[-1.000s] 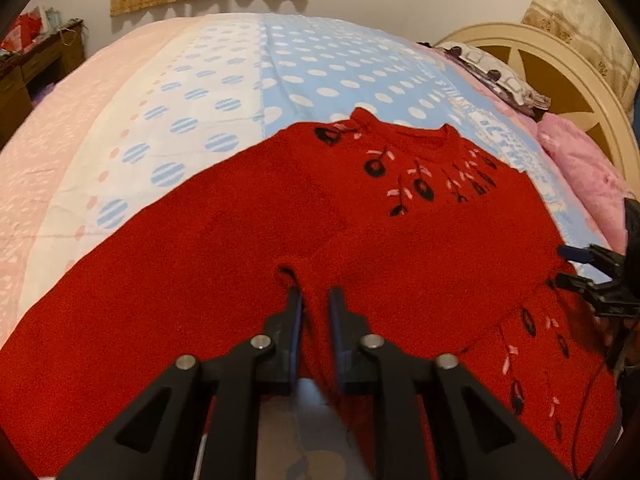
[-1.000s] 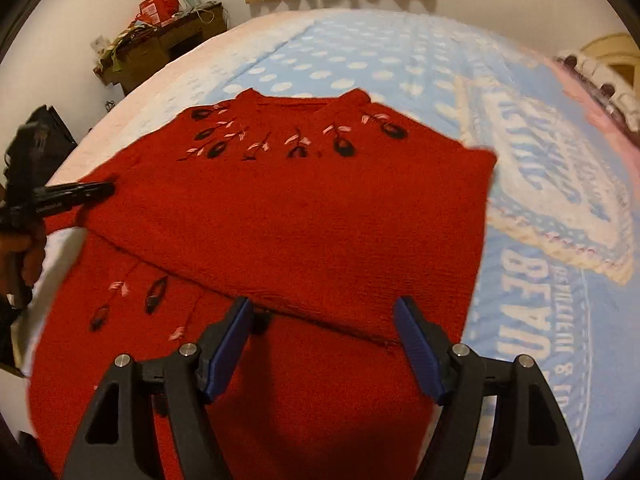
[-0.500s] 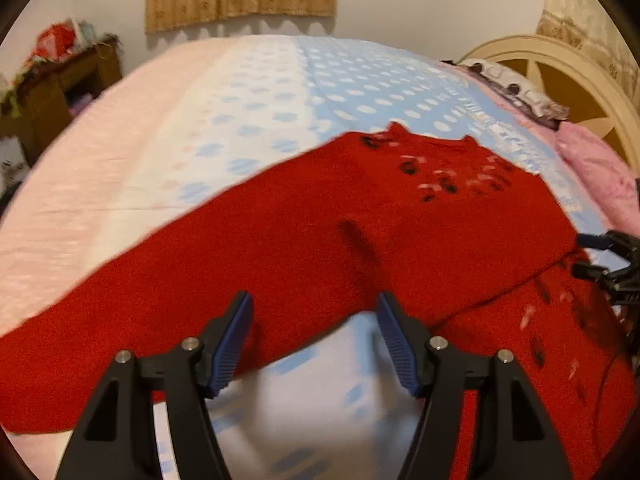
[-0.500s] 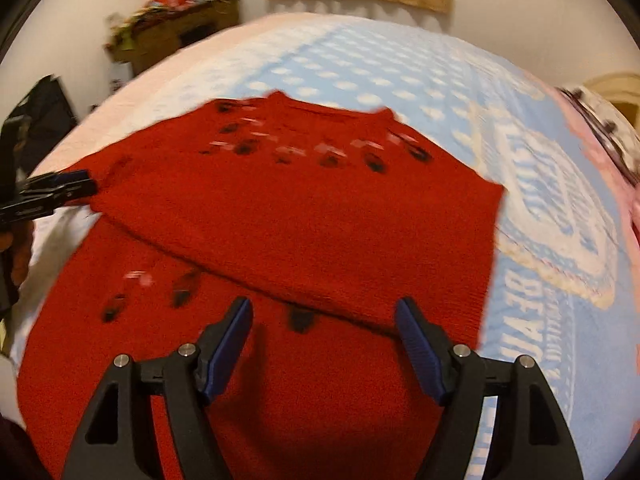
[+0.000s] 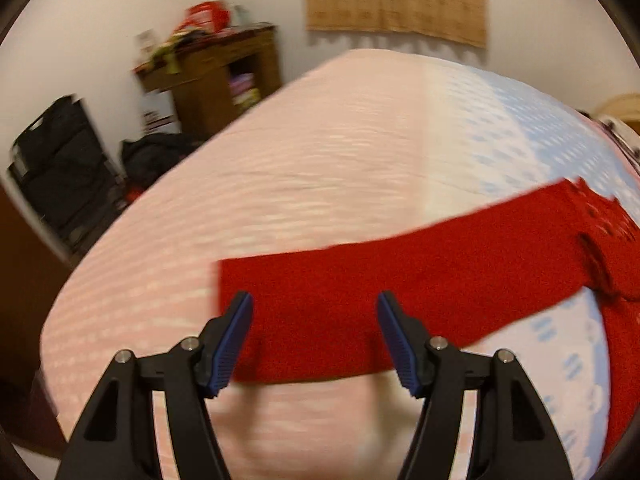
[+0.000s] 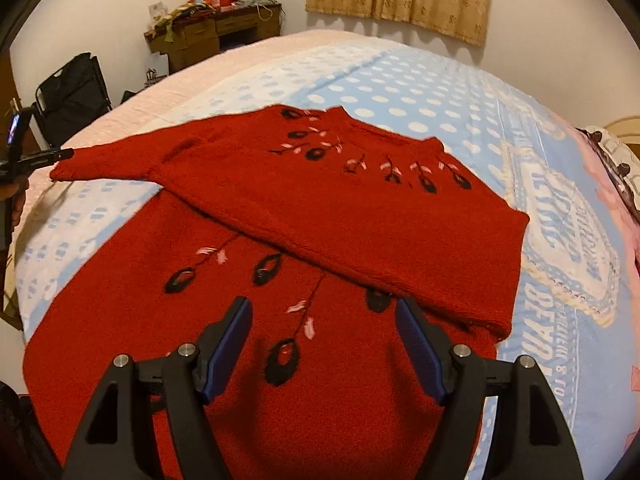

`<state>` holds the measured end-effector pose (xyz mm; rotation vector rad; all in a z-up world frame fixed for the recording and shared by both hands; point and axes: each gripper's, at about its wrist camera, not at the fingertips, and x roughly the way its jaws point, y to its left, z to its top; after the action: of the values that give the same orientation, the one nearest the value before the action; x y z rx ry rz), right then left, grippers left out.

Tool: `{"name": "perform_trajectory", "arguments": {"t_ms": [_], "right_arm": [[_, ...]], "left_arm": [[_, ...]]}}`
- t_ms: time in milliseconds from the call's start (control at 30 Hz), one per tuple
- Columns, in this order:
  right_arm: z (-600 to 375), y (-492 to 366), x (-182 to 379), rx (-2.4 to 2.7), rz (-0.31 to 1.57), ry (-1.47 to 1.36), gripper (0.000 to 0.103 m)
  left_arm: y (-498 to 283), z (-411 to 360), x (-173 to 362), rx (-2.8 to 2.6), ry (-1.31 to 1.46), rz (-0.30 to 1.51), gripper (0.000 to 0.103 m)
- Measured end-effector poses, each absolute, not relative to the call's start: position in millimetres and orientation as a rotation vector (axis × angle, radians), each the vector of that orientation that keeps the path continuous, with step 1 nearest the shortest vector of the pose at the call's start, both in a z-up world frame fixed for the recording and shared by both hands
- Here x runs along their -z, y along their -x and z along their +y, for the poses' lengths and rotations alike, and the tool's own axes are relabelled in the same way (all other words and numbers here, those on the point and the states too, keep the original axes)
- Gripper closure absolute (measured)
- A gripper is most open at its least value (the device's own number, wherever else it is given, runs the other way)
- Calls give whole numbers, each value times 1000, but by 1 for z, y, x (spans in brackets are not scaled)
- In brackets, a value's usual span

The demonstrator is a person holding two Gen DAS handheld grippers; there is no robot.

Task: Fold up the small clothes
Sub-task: 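Grasp the other sleeve cuff with the left gripper and lift it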

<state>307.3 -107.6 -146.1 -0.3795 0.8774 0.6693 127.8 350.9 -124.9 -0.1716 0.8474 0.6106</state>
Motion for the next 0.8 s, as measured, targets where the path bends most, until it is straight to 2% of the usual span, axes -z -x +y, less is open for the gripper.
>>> {"name": "perform_trajectory", "arguments": {"t_ms": [300, 500, 600, 633, 800], "right_arm": [[-100, -292, 140, -696, 856, 399, 28], [-95, -286, 139, -706, 851, 396, 28], [-94, -284, 139, -710, 848, 393, 28], [-94, -284, 139, -712, 848, 391, 28], [-95, -282, 140, -713, 848, 374, 28]], "left_arm": [[-117, 383, 151, -657, 368, 838, 37], [-129, 376, 158, -626, 361, 843, 51], [-131, 374, 158, -595, 359, 852, 71], [-132, 373, 157, -577, 365, 857, 88], [-134, 362, 142, -538, 357, 832, 88]]}}
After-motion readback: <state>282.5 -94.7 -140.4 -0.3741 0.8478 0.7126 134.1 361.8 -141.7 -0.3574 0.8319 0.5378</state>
